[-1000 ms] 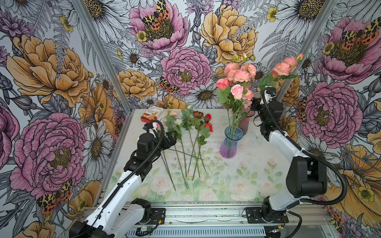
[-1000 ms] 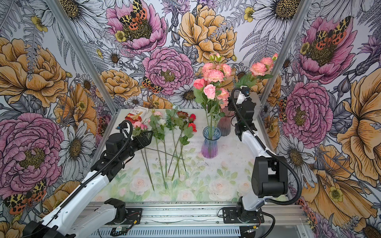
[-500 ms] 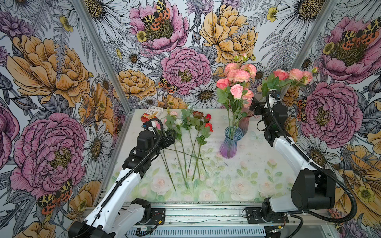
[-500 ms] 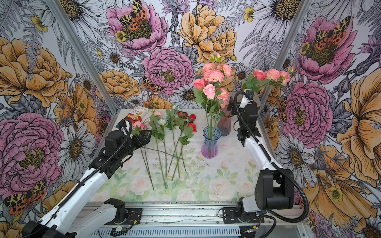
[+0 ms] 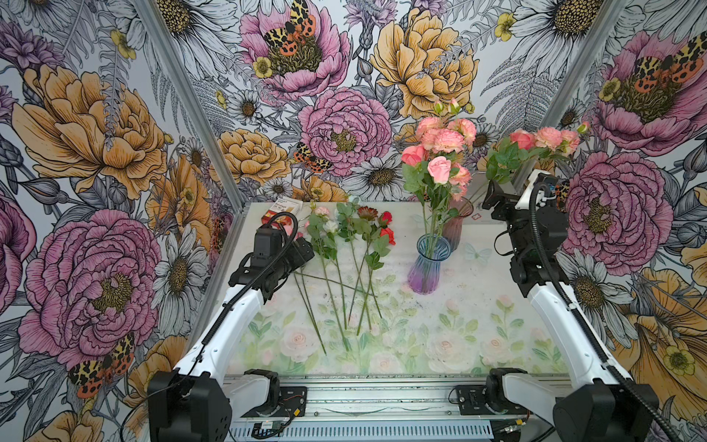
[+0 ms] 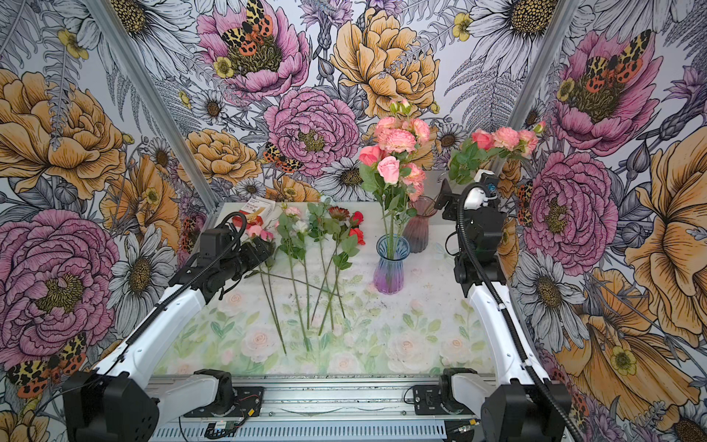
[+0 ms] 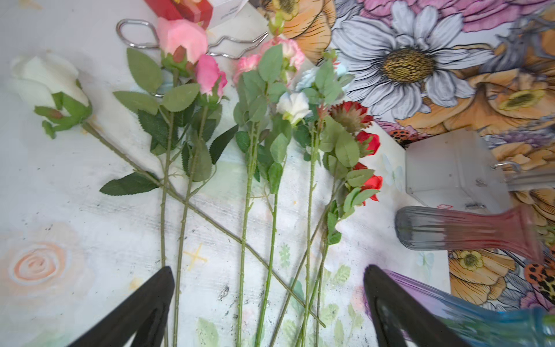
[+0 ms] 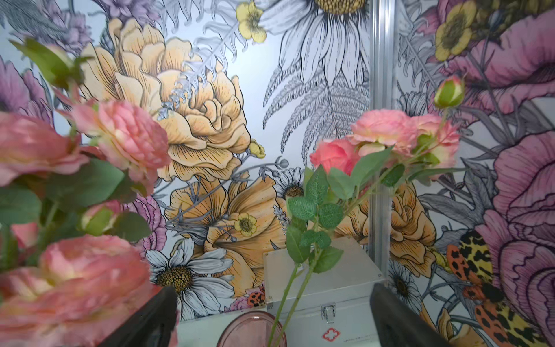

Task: Place the pink flowers into the vase
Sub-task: Place the flower in the vase, then pick up the flower at the center of the board.

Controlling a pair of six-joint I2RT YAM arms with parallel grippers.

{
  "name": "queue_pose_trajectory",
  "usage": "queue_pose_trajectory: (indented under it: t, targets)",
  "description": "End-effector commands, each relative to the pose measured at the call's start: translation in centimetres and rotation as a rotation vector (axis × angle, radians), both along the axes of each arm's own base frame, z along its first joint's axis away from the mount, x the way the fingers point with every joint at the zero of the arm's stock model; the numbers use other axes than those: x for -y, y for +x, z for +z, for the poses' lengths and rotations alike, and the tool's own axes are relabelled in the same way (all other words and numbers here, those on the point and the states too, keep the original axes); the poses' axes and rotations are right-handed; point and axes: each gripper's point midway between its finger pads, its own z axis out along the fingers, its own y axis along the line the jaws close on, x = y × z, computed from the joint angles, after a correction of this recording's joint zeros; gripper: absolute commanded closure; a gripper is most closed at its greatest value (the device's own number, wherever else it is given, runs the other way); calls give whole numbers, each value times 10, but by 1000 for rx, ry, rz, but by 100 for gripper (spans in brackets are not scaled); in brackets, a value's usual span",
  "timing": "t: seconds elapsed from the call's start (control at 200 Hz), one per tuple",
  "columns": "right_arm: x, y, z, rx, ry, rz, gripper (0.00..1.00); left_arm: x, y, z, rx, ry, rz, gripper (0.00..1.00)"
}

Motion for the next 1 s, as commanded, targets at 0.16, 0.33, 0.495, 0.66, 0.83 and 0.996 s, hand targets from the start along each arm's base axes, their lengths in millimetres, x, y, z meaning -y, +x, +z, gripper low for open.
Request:
queue_pose_trajectory:
  t: [0.16, 0.33, 0.495, 0.66, 0.83, 0.996]
  targets:
    - [-141, -57, 86, 125, -151, 470, 1, -18, -19, -55, -232, 73, 78, 1]
    - [-237, -77, 75, 111, -264, 730, 0, -26, -25, -61, -234, 130, 85, 2]
    - [-318, -84, 29, 26, -323, 929, 0, -24, -32, -84, -308, 118, 64, 2]
    - [-395, -94, -39, -126, -434, 1078, 1, -22, -37, -111, -386, 102, 74, 3]
    - [-425, -90, -94, -253, -436, 1138, 1, -26, -37, -126, -390, 88, 96, 16]
    - [-429, -80, -124, -322, -444, 1112, 0, -31, -37, -144, -423, 9, 134, 36]
